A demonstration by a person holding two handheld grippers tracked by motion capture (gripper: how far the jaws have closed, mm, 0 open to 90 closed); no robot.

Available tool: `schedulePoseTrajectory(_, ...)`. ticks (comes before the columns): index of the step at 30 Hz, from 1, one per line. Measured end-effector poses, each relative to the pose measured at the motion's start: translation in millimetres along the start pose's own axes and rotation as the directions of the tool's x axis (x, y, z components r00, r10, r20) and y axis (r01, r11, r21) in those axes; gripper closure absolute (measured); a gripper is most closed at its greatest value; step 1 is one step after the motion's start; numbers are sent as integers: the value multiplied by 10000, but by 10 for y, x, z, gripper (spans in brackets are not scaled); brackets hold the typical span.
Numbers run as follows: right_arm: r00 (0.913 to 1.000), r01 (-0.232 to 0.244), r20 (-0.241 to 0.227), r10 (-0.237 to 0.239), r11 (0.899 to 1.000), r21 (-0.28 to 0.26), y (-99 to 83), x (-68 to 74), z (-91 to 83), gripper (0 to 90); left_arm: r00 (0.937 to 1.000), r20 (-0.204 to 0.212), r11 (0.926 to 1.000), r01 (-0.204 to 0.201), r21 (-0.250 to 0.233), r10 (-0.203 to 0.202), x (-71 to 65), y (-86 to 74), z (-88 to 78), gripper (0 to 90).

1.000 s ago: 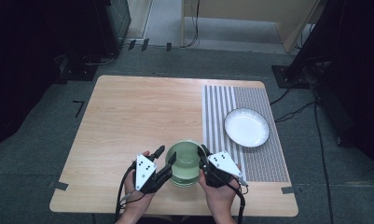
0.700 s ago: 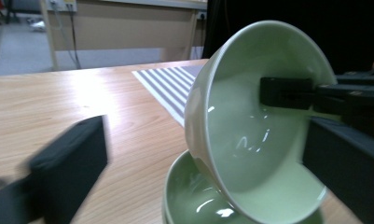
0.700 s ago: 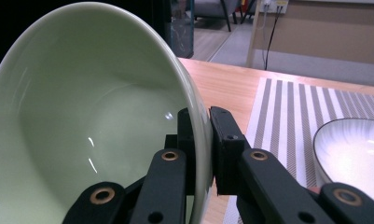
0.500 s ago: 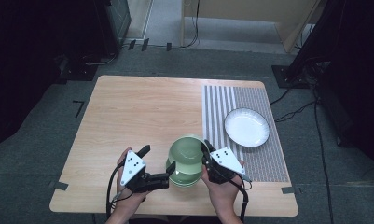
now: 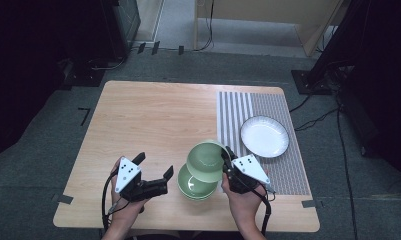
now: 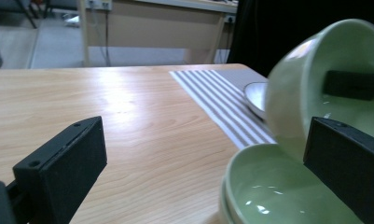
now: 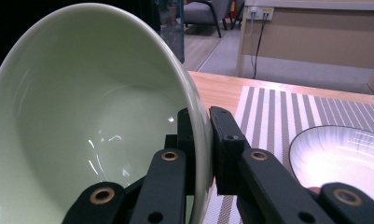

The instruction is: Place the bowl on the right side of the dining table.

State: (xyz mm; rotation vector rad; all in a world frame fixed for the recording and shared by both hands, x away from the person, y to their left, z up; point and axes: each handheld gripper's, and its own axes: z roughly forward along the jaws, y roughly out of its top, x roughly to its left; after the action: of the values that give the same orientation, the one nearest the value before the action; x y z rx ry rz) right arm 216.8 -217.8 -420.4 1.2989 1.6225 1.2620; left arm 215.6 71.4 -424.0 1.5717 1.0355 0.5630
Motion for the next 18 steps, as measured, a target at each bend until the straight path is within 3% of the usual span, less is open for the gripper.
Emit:
schedulePoseTrajectory(4, 10000, -33, 66, 33, 10000, -16, 4, -33, -2, 842, 9999, -104, 9998, 80, 172, -78, 76, -35, 7, 0)
schedulePoseTrajectory(10, 9998, -128, 136, 128, 9999, -33, 11, -83, -3, 842, 9981, -605, 9991, 157, 384, -134, 204, -104, 11, 0)
schedulePoseTrajectory(16, 9996, -185, 233, 185, 9998, -14, 12, -133, 2, 842, 9937, -1099, 9969, 311, 717, -231, 360, -208, -7, 0)
schedulePoseTrajectory(18, 9994, -223, 255, 223, 9997, 15, 8, -141, 7, 843, 9893, -1444, 9951, 350, 921, -214, 461, -255, -20, 0)
